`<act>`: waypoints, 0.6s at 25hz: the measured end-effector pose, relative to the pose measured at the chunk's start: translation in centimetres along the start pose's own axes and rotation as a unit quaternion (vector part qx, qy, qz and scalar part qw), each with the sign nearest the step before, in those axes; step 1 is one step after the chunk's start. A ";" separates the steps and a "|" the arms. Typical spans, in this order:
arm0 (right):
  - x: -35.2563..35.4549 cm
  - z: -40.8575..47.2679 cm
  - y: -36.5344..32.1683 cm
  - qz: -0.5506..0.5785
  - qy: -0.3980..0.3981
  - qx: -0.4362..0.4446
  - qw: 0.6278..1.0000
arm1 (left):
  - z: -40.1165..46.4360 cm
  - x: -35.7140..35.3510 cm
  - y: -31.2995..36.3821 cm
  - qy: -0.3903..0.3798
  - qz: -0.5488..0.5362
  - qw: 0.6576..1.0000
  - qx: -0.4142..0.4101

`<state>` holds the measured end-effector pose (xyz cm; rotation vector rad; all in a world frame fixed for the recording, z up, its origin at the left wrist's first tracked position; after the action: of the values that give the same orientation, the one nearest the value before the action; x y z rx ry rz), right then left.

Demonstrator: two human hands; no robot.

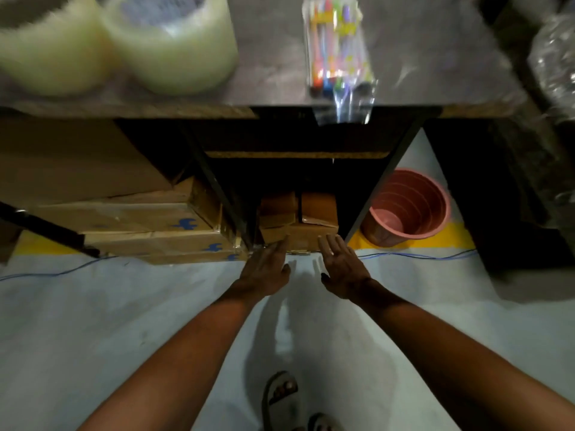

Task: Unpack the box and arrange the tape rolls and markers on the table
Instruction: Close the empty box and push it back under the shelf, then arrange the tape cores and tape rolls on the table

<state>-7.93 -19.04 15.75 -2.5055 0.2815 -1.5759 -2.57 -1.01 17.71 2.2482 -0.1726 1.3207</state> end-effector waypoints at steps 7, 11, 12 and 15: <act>10.8 -11.9 -5.4 0.075 -0.009 -0.052 0.996 | -14.6 10.5 6.6 -0.032 0.033 0.998 0.035; 14.8 -18.7 -9.0 0.114 0.002 -0.046 0.992 | -21.2 14.2 8.6 -0.027 -0.022 0.998 0.060; 15.5 -20.2 -10.0 0.119 0.004 -0.041 0.992 | -22.4 14.9 9.0 -0.024 -0.033 0.997 0.067; 18.9 -23.8 -13.0 0.132 0.013 -0.022 0.991 | -25.7 18.2 10.7 -0.009 -0.065 0.995 0.080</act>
<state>-20.52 -12.10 45.52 -2.3613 0.6299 -1.5116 -17.03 5.30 46.99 2.3601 0.0751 1.2854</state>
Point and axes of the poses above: each hand's wrist, its own z-axis towards the middle knuckle, its own x-axis out of the back of the hand, y = z × x, the point moved 2 cm from there along z, towards the middle knuckle, and after that the axes turned 2 degrees about -y, right-handed, at the moved point
